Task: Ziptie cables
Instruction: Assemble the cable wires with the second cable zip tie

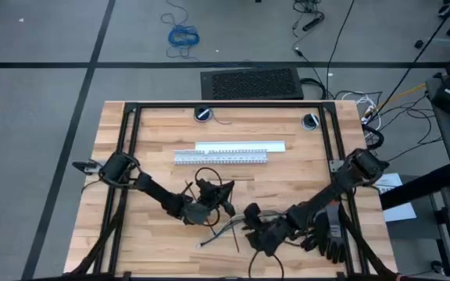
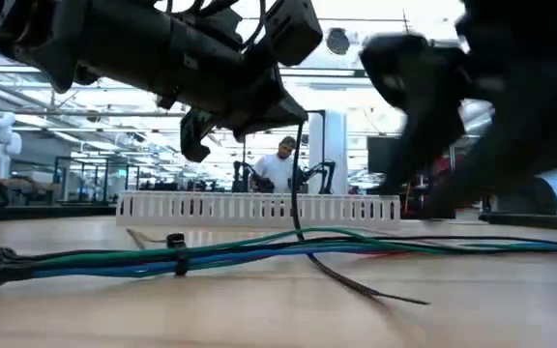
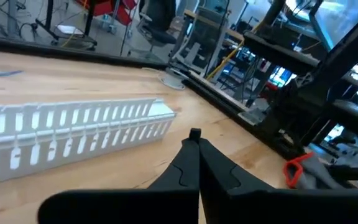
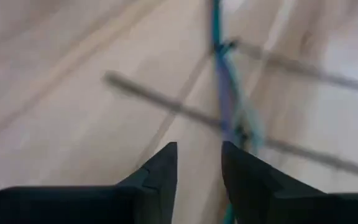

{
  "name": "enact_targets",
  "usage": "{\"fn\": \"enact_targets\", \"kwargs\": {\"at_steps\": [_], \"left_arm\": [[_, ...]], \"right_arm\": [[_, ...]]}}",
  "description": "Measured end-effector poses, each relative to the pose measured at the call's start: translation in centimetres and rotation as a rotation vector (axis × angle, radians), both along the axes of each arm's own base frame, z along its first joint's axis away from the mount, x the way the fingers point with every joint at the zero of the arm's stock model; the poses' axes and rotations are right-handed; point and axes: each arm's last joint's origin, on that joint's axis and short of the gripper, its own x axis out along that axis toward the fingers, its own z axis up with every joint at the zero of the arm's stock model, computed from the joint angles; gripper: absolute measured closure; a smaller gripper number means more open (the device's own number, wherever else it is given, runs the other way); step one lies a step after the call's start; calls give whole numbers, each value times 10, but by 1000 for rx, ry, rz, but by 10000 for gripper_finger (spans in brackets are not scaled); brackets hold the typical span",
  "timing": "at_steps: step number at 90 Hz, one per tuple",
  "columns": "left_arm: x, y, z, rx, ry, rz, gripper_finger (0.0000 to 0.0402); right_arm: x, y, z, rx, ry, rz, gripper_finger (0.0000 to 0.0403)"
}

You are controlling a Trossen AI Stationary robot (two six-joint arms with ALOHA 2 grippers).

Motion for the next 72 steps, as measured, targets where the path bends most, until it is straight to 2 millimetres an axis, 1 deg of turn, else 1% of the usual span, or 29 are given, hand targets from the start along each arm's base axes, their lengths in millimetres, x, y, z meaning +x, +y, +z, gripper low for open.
{"fn": "enact_targets", "kwargs": {"at_steps": [12,21,28,37,45,53,62,72], "left_arm": [[-1,-3,-3,16,42,-37,402],[-3,-7,-11,-8,90,-89,402],[-6,-10,-15,-47,99,-107,402],[-9,-18,-16,-61,103,-125,402],[-9,-27,-11,-70,78,-136,402],[-6,-36,-4,-79,50,-142,402],[-3,-46,-2,-93,26,-143,402],[2,-57,-2,-104,10,-153,402]], "right_arm": [[-3,21,-18,51,-7,98,305],[-1,27,-31,42,-34,96,298],[-3,29,-32,25,-47,78,290],[-7,34,-28,30,-67,65,284],[-17,40,-20,32,-61,91,283],[-24,46,-11,109,-22,153,284],[-29,52,3,194,-25,189,287],[-32,55,3,198,-28,190,288]]}}
